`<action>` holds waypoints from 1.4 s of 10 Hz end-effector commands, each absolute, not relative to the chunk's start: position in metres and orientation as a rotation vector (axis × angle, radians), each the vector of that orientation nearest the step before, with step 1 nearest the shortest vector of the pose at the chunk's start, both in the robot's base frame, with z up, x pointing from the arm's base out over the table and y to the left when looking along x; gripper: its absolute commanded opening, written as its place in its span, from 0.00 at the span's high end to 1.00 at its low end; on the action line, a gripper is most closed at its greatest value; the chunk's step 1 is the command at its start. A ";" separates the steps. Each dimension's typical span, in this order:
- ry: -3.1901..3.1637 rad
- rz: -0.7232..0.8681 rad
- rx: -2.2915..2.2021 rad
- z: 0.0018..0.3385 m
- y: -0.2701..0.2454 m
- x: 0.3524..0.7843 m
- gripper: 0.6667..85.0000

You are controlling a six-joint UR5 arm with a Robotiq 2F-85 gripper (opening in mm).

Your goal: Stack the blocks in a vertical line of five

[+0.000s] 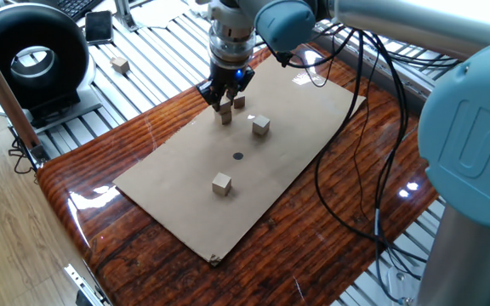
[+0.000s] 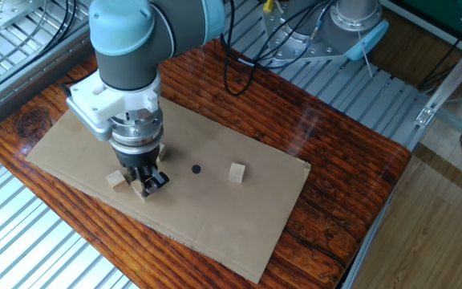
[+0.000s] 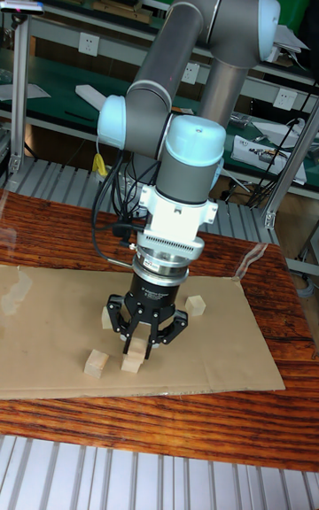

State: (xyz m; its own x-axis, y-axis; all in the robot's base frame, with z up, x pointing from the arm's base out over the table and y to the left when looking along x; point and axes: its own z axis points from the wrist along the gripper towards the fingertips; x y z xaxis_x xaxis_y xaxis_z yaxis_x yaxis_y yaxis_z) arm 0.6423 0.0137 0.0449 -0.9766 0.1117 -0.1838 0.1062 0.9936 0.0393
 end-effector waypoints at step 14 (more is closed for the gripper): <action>2.937 0.027 0.117 0.050 0.009 0.643 0.45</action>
State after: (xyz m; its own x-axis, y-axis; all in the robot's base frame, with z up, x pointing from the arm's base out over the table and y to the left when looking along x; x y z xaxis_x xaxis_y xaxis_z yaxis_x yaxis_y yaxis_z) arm 0.6432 0.0092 0.0490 -0.9774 0.0682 -0.2003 0.0654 0.9977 0.0204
